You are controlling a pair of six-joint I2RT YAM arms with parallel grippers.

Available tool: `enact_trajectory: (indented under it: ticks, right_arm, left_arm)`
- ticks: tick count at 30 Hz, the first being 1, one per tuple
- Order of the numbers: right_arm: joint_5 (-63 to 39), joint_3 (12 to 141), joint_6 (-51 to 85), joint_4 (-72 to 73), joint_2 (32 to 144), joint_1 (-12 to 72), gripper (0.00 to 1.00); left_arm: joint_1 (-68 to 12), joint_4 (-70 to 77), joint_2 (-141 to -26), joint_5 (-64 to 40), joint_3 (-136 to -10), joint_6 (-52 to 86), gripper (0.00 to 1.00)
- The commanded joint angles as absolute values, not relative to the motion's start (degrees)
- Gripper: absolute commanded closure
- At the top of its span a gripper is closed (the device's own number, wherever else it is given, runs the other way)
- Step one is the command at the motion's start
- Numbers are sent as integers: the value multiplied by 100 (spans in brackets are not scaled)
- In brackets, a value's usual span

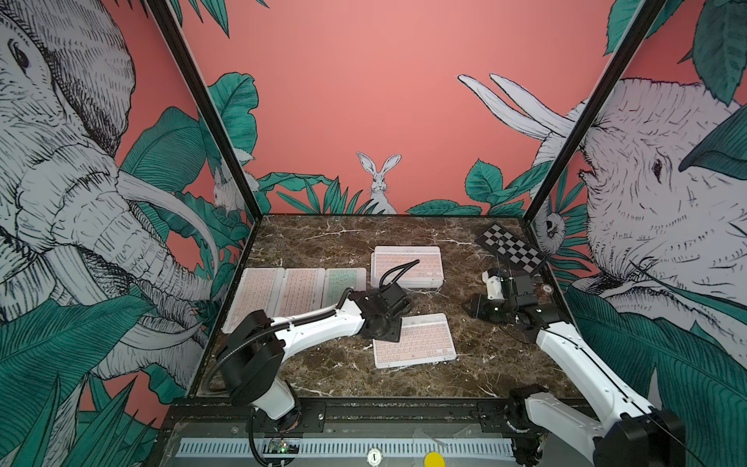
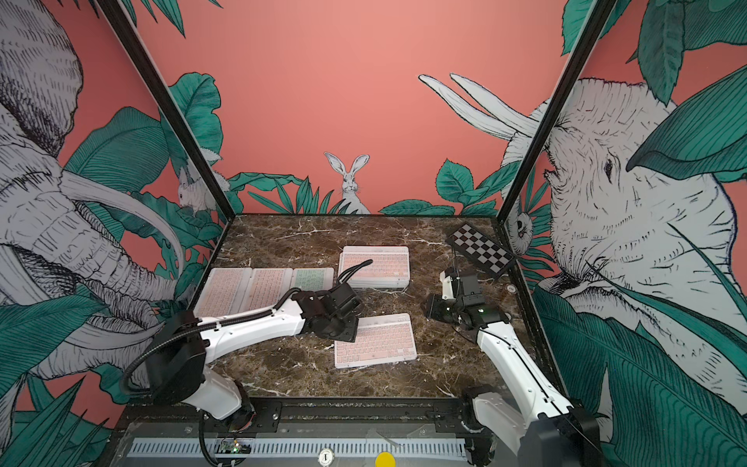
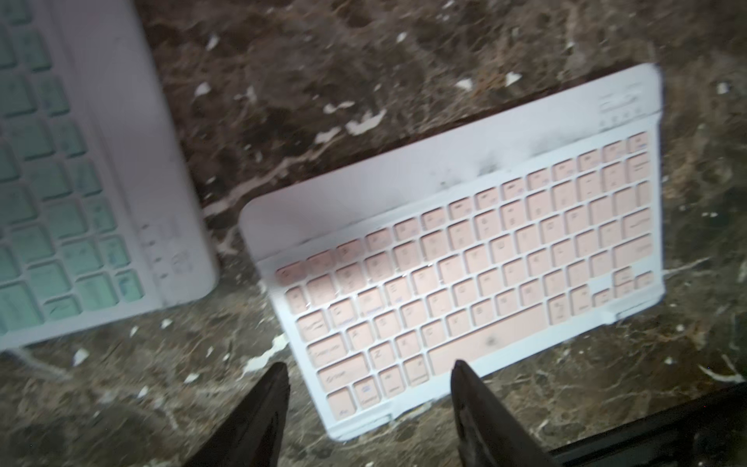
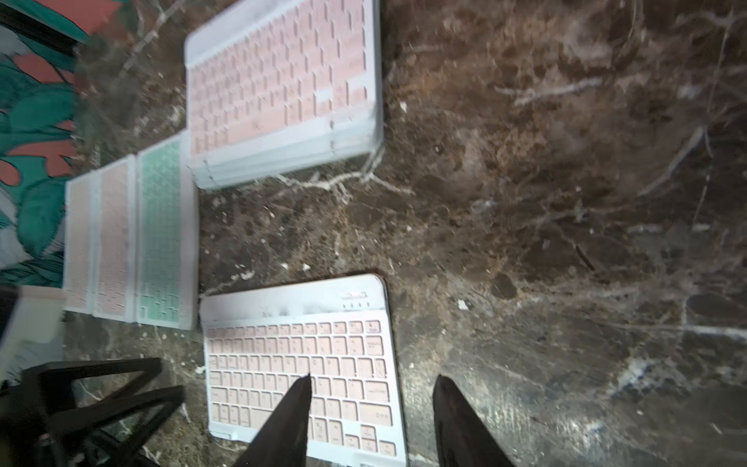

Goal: Stack the numeric keypads
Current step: Move the numeric keypad to the center of the board, then pick up the numeric keypad from the center of the board.

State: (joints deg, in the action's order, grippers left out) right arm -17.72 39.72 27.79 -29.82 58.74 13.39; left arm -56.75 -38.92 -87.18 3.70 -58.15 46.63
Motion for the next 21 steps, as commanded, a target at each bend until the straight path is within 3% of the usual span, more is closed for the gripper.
enact_trajectory:
  ticks: [1,12,21]
  right_arm:
    - [-1299,3831,2567,-3122,5921,1562,51]
    - [-799,3633,2574,-2846,6659,2261,50]
    - [-966,3610,2748,-2569,6882,2329,49]
  left_arm:
    - [-5643,-4241,-8442,491,-5383,5062,33]
    - [-5625,-3441,-8815,27,-5079,5076,33]
    - [-5627,-2986,-9298,-44,-5371,4888,33]
